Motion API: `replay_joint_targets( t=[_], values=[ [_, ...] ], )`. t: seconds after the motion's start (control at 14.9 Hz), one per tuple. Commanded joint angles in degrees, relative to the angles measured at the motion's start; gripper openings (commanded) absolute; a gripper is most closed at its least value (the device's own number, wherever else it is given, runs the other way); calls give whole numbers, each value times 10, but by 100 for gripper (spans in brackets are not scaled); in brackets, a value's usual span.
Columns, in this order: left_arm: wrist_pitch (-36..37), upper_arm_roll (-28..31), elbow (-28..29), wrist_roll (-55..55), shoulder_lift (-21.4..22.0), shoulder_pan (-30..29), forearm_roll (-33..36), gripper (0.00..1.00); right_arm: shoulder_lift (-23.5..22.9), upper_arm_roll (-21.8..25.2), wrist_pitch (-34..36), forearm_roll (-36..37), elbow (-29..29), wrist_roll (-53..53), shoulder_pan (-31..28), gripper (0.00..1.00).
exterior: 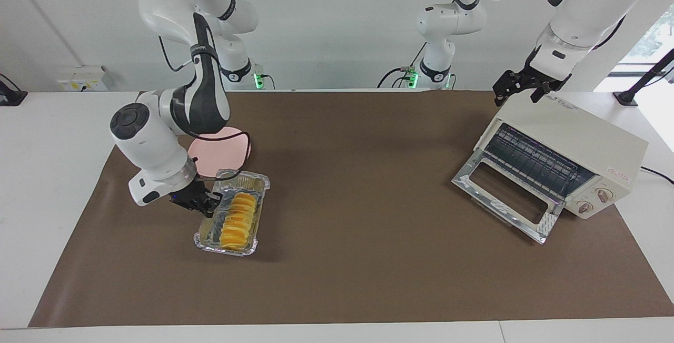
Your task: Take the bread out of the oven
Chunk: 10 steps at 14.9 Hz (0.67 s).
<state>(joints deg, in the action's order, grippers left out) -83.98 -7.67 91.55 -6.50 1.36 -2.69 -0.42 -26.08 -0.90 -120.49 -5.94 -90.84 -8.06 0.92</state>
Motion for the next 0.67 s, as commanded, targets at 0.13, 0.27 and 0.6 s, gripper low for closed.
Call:
replay_joint_targets(
  t=[0.13, 0.27, 0.6],
  values=[
    [2, -1, 19, 3, 19, -7, -10, 100, -41, -8, -47, -11, 4, 99, -28, 0],
    [2, -1, 19, 3, 19, -7, -10, 100, -43, -8, -52, -11, 6, 107, -34, 0],
    [1, -1, 19, 3, 19, -7, -10, 100, -47, -7, -79, -8, -6, 114, -34, 0]
  ],
)
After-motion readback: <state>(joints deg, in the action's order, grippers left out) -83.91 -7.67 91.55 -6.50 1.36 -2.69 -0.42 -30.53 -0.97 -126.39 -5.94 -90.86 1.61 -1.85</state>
